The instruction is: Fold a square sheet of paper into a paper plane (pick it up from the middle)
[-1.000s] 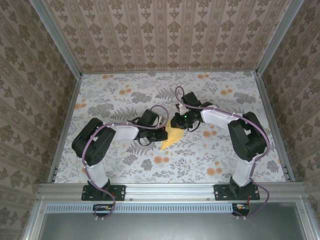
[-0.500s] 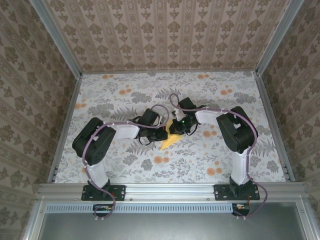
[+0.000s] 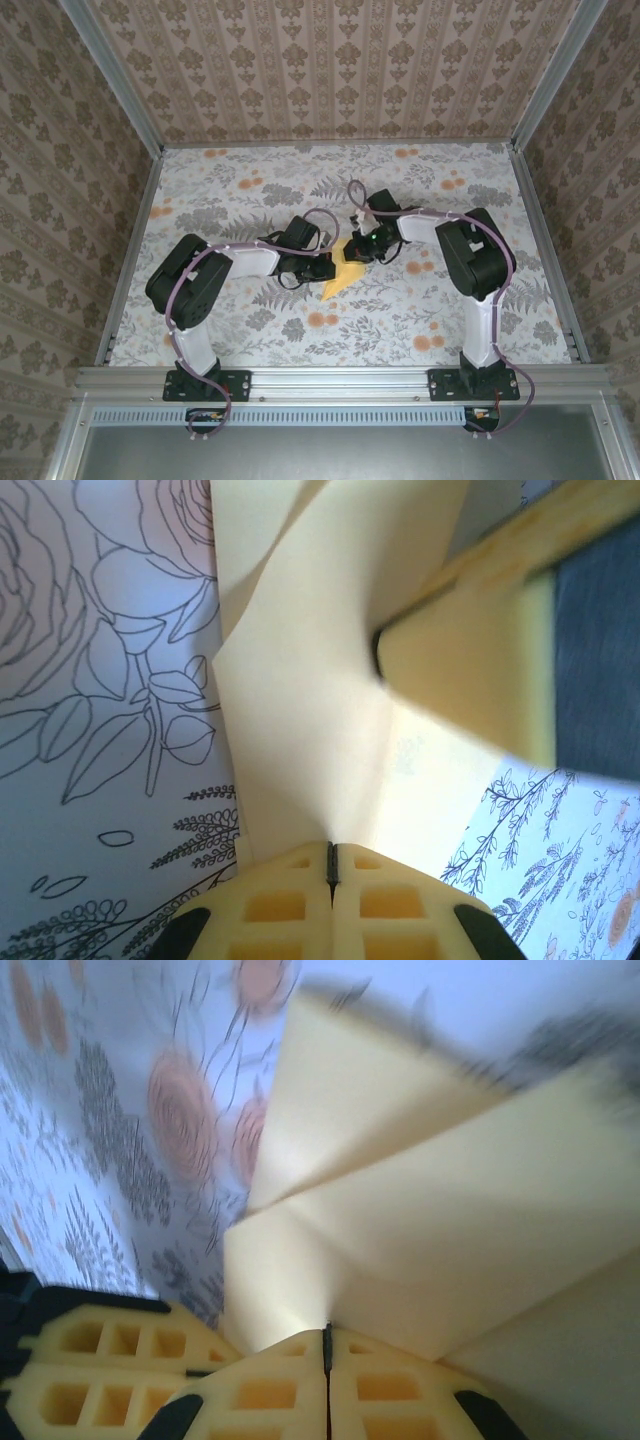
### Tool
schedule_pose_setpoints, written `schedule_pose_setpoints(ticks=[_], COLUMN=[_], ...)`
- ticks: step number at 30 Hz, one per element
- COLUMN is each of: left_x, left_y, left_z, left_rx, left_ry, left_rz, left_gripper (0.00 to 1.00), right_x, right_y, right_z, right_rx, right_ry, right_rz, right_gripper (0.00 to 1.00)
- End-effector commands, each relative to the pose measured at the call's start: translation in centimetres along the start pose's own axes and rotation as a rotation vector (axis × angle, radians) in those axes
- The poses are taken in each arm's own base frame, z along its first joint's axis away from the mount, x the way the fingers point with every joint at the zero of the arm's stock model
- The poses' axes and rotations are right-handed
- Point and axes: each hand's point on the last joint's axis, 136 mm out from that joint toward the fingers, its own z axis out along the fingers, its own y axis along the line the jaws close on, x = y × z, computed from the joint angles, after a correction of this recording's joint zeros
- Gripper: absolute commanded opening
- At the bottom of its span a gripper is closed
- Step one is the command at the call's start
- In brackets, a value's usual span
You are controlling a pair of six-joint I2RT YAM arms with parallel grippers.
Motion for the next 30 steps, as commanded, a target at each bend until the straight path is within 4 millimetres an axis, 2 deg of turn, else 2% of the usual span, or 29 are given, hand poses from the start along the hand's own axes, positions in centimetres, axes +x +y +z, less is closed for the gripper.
schedule_pose_setpoints(ticks=[1,5,9,13,17,22,25,30], left_x=[6.6,6.2,6.0,5.9,5.8,5.9,6.1,6.2], left_y=[6.8,6.4,6.2,6.2,6.1,6.1,6.1,6.1], left_z=[1.0,1.1,1.1,1.1,1.1,1.0,1.1,1.1], left_rx=[-0.229,-0.215,-0.212,-0.213,-0.21,-0.209,-0.201,-0.194], left_ry=[0.212,0.204,0.198,0.194,0.193,0.194,0.197,0.197], left_rz=[-0.103,-0.093,-0.085,-0.084,-0.083,-0.083,-0.082,-0.079], left_gripper=[0.0,0.0,0.0,0.0,0.0,0.0,0.0,0.0], right_x=[-3.4,-4.1,-3.0,-1.0,-0.2,-0.8,-2.0,-5.3], right_y=[-1.6,0.0,2.3,3.3,2.9,1.8,0.1,-3.6], right_z=[-1.3,-2.9,-3.8,-2.4,-0.3,0.9,0.7,-0.8], right_rx=[0.039,-0.004,-0.066,-0.076,-0.064,-0.032,0.001,0.029], right_ry=[-0.115,-0.187,-0.221,-0.181,-0.127,-0.098,-0.118,-0.201], right_rz=[0.041,0.019,-0.032,-0.056,-0.047,-0.034,-0.017,0.059], right_gripper=[0.08,0.08,0.08,0.09,0.09,0.09,0.08,0.08])
